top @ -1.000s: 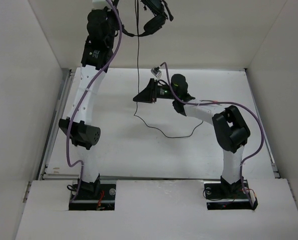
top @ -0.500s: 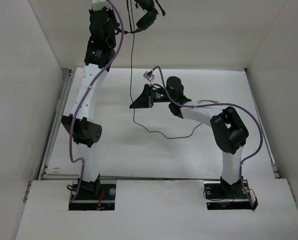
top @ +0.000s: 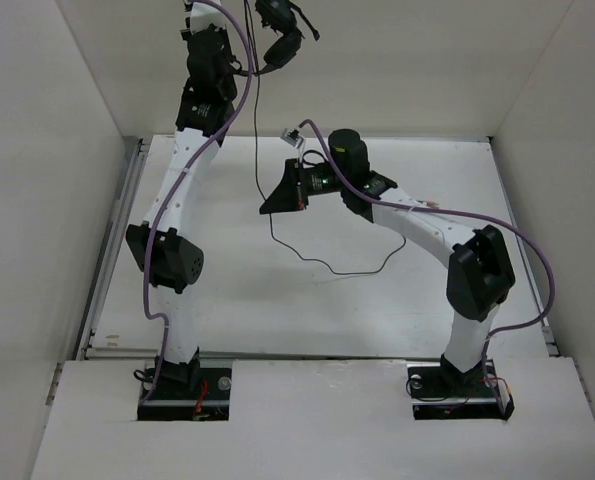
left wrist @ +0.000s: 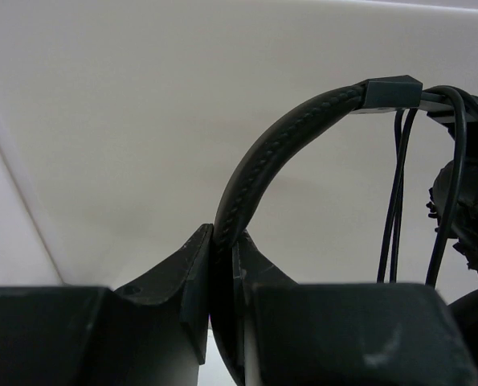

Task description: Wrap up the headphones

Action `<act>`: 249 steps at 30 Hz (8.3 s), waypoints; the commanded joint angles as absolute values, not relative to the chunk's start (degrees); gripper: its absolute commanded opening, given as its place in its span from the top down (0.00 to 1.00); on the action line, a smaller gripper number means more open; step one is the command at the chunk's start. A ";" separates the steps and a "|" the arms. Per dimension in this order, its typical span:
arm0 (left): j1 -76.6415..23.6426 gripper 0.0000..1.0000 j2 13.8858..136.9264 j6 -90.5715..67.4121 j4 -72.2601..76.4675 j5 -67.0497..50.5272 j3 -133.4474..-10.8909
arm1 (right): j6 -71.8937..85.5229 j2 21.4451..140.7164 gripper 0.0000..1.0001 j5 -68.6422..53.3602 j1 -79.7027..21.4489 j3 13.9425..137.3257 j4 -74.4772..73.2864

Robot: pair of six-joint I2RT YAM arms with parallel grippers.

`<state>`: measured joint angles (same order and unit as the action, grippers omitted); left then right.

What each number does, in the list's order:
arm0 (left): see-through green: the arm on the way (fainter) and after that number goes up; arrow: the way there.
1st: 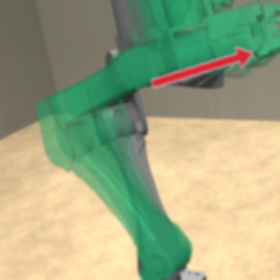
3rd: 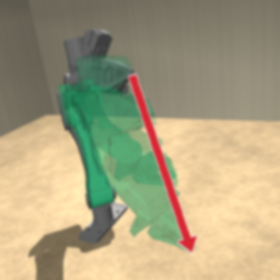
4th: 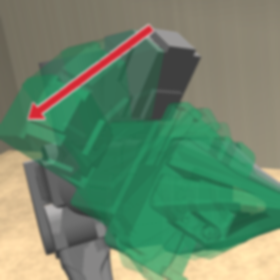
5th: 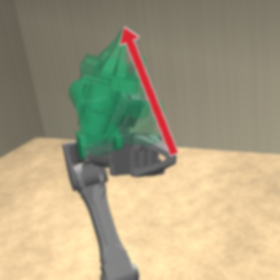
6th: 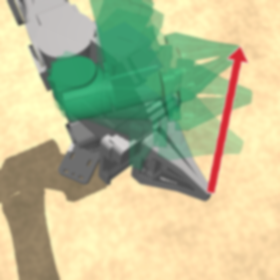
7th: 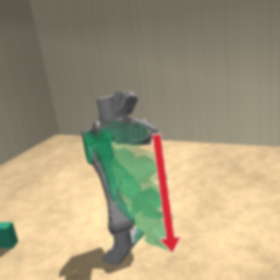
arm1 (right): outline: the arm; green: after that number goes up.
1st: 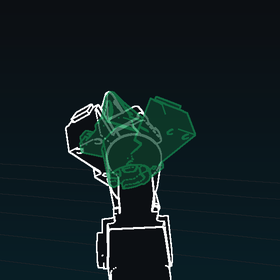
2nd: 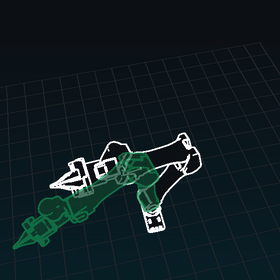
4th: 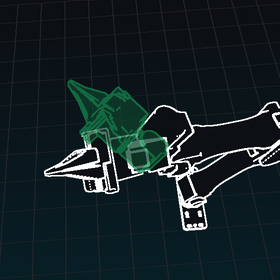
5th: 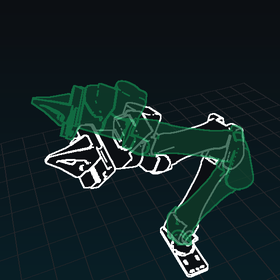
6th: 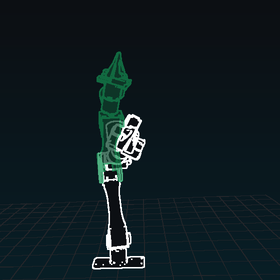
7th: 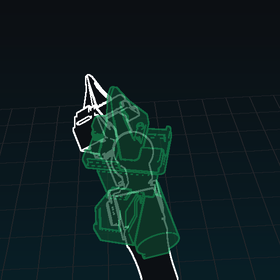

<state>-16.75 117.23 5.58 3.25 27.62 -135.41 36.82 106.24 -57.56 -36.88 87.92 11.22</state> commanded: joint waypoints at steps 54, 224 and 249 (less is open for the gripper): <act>-30.72 1.00 98.97 -1.31 -5.62 -10.02 -107.04 | -41.40 107.49 1.00 10.02 -18.77 116.20 -7.91; -35.11 1.00 92.11 3.69 -0.35 -5.62 -105.11 | -42.29 104.33 0.98 5.63 -16.22 117.69 -10.19; -35.02 1.00 98.17 -1.05 -5.98 -9.84 -127.78 | 2.01 106.70 0.90 -32.42 -7.69 109.78 -10.47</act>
<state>-34.89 98.96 2.15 -10.68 -8.69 -123.20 -4.03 106.32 -27.51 -7.88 111.46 -13.87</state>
